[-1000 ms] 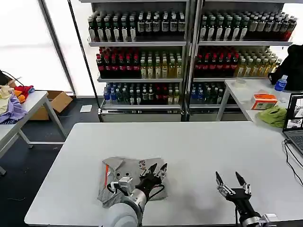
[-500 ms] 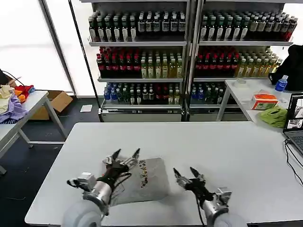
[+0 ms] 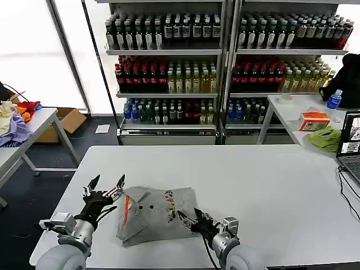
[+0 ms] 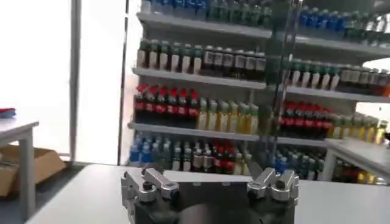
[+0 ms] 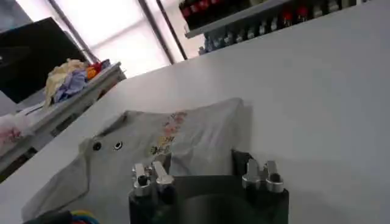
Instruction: Fold and organize the clothes.
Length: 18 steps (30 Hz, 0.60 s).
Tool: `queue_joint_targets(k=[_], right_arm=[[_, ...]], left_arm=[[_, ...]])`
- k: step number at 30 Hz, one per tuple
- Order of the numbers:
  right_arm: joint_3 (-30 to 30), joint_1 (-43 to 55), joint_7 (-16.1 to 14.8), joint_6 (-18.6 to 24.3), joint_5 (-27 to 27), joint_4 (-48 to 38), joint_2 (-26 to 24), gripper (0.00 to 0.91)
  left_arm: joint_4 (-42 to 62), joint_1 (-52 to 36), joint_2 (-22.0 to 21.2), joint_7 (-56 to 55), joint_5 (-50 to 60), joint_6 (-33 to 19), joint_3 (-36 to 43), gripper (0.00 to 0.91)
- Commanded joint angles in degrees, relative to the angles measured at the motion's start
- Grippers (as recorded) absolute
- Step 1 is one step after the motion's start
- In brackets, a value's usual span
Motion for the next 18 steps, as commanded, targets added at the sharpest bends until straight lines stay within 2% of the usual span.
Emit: queue_joint_targets(k=[1,4,7,9,13,15,18], right_arm=[[2.12,0.55,1.56,0.24,5.52,1.0,-1.24,0.0],[5.67,-0.73,2.77,-0.13,11.5,2.69,-1.86,0.0],[7.62,-2.7,2.87,0.08,13.0,3.68,-3.16,0.0],[9.34,-4.38,4.04,0.17,14.81,4.41,-3.23,0.0],[15.16,-8.04,3.92,0.69,17.38,5.58,-4.09,0.0],[16.58,-8.63,3.71,0.37,17.82,5.26,-4.57,0.0],[15.57,-8.15,2.59,0.24,15.45,4.66,-4.4,0.0]], left_arm=[[0.73,2.06,-0.15,2.59,2.35,-0.01,-5.78,0.907],[1.31,1.51,-0.22,2.2,1.92,0.11,-6.25,0.907],[1.58,1.34,-0.15,1.98,0.26,0.52,-6.72,0.907],[1.82,1.12,-0.2,1.73,-0.57,0.81,-7.15,0.907],[2.84,0.27,-0.12,1.16,-2.58,1.01,-9.01,0.907],[3.29,0.15,0.01,1.07,-3.53,1.06,-9.54,0.907],[3.8,0.14,0.02,1.07,-3.6,0.96,-9.65,0.907]])
